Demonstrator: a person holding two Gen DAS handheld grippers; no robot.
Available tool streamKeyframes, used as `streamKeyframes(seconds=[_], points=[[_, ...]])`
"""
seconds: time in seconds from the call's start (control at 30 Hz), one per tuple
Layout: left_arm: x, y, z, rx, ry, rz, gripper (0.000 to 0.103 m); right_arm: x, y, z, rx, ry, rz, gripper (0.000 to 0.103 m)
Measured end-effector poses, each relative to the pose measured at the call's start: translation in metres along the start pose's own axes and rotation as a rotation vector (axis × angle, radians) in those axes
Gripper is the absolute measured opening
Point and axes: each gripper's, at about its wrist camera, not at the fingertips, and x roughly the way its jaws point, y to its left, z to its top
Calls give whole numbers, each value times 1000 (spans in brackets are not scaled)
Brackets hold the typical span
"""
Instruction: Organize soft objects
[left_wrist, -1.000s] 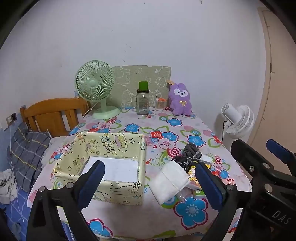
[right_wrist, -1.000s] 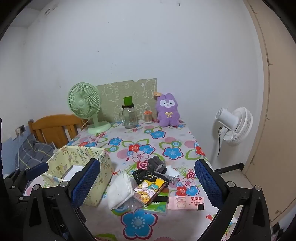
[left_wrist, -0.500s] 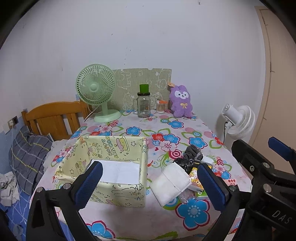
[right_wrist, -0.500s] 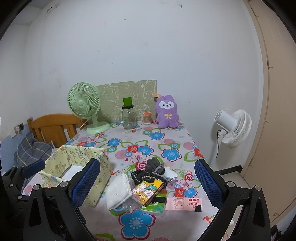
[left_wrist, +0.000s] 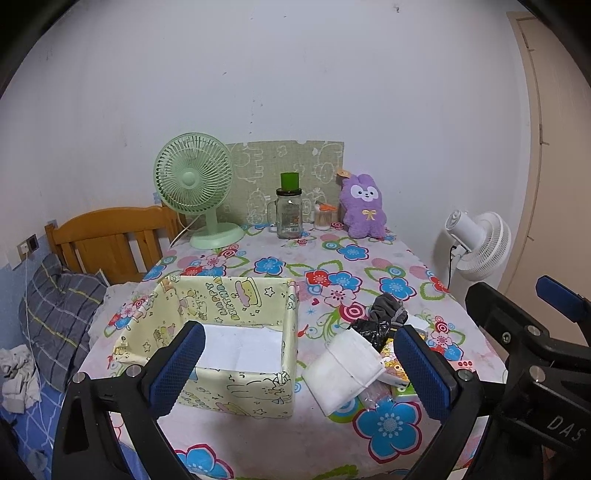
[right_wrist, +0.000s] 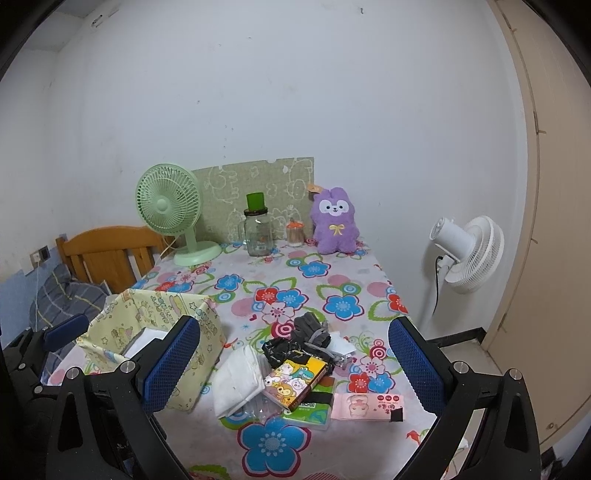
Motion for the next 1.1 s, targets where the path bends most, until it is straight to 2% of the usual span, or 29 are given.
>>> streamKeyframes(seconds=[1.1], points=[[0, -5, -1, 16, 1, -31, 103, 1, -3, -5, 3, 6, -1, 103]])
